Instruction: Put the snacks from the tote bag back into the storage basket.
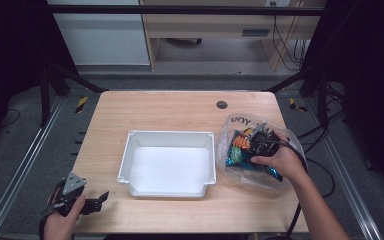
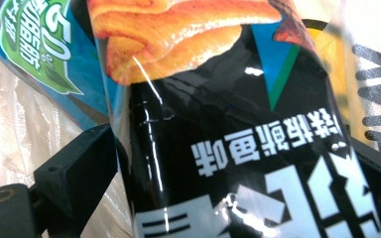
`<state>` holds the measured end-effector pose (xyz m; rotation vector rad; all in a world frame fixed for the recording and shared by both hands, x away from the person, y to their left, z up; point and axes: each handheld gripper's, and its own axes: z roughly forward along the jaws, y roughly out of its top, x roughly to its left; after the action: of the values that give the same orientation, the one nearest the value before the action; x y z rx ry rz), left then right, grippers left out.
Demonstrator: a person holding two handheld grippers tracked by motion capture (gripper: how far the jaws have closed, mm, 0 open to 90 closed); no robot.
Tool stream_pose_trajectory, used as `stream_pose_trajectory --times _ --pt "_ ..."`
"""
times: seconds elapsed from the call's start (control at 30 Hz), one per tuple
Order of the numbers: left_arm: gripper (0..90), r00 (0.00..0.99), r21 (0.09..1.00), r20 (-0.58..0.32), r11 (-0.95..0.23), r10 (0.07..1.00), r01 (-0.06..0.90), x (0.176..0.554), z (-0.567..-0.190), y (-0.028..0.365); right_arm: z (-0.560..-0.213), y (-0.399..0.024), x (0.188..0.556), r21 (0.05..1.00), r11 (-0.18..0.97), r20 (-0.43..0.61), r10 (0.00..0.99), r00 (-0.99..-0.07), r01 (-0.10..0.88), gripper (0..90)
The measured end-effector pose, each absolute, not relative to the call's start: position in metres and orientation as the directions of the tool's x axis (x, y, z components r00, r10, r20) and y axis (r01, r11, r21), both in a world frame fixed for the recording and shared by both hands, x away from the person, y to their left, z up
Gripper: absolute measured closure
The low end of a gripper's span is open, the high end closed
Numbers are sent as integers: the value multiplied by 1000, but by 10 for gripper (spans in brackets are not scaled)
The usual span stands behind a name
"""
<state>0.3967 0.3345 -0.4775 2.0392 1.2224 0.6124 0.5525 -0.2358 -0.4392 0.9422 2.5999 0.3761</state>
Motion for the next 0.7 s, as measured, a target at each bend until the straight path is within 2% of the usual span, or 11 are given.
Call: stream_pose_trajectory --times 0.17,0.33,0.53,0.7 --pt "31 451 745 53 -335 891 576 397 -478 334 -442 -237 552 342 757 -253 645 -721 557 147" --pt "31 455 741 55 -342 889 578 397 -478 334 -435 -240 548 347 774 -258 622 -739 530 314" --pt "31 455 742 57 -343 889 577 397 -478 333 -426 -246 542 387 757 -247 635 -731 527 385" --pt "32 454 741 57 -342 889 578 397 -478 334 -418 -250 535 420 748 -260 642 -722 514 391"
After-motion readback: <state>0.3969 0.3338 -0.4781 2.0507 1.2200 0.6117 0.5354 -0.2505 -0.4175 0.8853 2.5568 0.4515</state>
